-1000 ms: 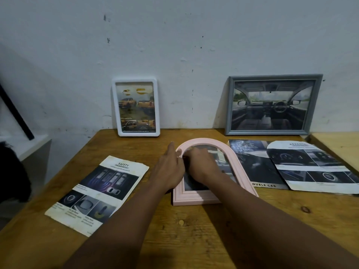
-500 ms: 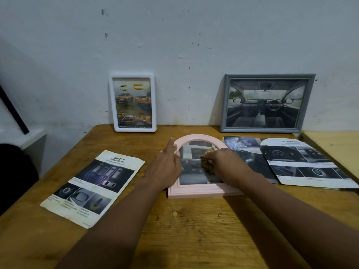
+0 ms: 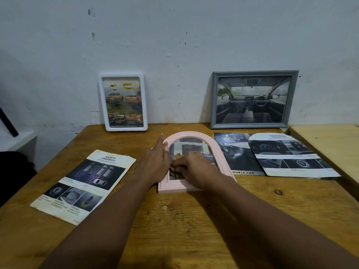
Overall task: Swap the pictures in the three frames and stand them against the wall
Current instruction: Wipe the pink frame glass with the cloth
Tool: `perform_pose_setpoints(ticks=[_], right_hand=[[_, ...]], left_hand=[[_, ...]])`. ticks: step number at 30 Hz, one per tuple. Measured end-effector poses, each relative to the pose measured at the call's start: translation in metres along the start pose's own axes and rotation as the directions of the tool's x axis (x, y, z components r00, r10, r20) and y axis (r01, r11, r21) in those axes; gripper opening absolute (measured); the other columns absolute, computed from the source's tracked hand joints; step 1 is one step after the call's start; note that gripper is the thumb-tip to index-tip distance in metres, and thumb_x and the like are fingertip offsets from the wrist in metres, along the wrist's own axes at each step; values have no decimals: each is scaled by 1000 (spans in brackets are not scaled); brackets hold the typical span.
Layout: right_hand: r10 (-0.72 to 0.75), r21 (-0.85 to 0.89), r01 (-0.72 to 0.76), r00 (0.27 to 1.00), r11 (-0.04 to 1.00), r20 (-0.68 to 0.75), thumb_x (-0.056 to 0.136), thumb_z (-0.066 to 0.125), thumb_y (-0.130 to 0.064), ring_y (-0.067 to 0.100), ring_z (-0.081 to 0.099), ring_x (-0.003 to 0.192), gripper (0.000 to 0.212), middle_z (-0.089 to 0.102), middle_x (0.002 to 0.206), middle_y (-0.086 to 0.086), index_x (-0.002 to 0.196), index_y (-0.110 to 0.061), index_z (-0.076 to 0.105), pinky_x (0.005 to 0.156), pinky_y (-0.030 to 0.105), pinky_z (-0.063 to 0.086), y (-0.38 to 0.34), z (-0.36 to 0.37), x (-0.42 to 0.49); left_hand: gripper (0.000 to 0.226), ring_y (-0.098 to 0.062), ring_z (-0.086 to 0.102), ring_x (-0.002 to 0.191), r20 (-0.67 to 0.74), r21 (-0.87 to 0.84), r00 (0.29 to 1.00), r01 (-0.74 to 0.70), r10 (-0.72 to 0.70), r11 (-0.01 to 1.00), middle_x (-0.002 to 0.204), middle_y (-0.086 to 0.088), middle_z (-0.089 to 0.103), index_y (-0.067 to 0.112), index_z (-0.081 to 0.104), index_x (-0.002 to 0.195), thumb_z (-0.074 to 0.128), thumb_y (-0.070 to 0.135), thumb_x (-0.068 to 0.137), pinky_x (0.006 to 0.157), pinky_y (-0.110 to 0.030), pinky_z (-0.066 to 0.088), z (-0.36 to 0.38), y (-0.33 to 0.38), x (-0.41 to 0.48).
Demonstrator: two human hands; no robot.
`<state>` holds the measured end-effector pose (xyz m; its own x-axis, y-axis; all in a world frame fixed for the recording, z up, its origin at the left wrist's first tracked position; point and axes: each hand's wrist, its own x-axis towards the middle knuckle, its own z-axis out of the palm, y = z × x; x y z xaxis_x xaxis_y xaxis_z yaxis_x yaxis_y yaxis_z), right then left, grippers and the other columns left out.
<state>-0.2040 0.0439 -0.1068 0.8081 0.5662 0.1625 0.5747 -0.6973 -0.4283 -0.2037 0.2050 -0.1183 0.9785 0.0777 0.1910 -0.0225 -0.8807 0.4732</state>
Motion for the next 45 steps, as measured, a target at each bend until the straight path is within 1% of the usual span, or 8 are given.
perform_pose_setpoints(ticks=[9, 13, 19, 22, 29, 37, 42, 45], right_hand=[[62, -281, -42, 996, 959, 64, 103, 42, -38, 20, 59, 107, 34, 65, 125, 3, 133, -35, 56, 93, 43, 51, 45, -37, -47], [119, -245, -116, 993, 963, -1, 105, 32, -36, 22, 38, 141, 45, 45, 152, 3, 146, -21, 44, 118, 43, 27, 36, -25, -71], [318, -202, -344, 936, 917, -152, 95, 24, -40, 32, 28, 145, 64, 40, 152, 17, 145, -4, 39, 121, 46, 21, -4, 20, -56], [231, -196, -249, 967, 949, -112, 85, 28, -42, 35, 30, 144, 72, 43, 148, 21, 142, -1, 43, 121, 45, 22, -34, 33, -42], [-30, -27, 27, 994, 999, -106, 99, 50, -27, 20, 62, 101, 24, 68, 115, 0, 117, -25, 65, 87, 36, 50, -14, 8, -55], [-78, -379, 58, 996, 924, -37, 99, 52, -22, 17, 60, 104, 26, 69, 111, -4, 119, -27, 68, 95, 41, 48, 44, -38, -75], [194, 217, -133, 937, 967, -290, 101, 52, -14, -5, 56, 84, 21, 61, 90, -17, 108, -27, 68, 73, 12, 48, 46, -65, -59], [277, 239, -192, 873, 952, -401, 101, 52, -14, 2, 56, 83, 24, 62, 96, -8, 118, -18, 69, 69, 14, 42, 66, -83, -28]], left_hand=[[57, -33, 57, 127, 14, 77, 1000, -10, 9, 997, 146, -12, 56, 28, 8, 162, 25, 42, 109, 99, -44, 48, 1, 4, -1], [58, -32, 60, 121, 22, 81, 1000, -14, 12, 997, 143, -11, 58, 29, 8, 162, 26, 42, 109, 94, -42, 50, 1, 5, -2], [58, -30, 63, 118, 16, 79, 1000, 21, -23, 997, 142, -9, 59, 30, 8, 162, 31, 40, 109, 90, -43, 53, 3, 8, -1], [58, -29, 64, 116, 8, 71, 1000, 22, -23, 997, 140, -10, 60, 29, 9, 161, 29, 42, 109, 90, -43, 53, 4, 7, 0], [57, -33, 59, 124, 16, 84, 1000, 1, -2, 996, 145, -11, 57, 29, 9, 162, 26, 43, 109, 97, -45, 49, 1, 1, 1], [59, -35, 52, 135, 65, 164, 996, -68, 58, 984, 153, -7, 50, 31, 12, 162, 29, 46, 108, 105, -50, 48, 0, 0, 4], [65, -29, 38, 146, 177, 201, 979, -140, 105, 969, 162, 0, 36, 31, 20, 160, 29, 61, 103, 112, -51, 41, -5, 5, 6], [72, -25, 18, 155, 272, 48, 961, -62, 46, 997, 168, 5, 22, 36, 20, 160, 29, 70, 98, 121, -52, 26, -8, 9, 5]])
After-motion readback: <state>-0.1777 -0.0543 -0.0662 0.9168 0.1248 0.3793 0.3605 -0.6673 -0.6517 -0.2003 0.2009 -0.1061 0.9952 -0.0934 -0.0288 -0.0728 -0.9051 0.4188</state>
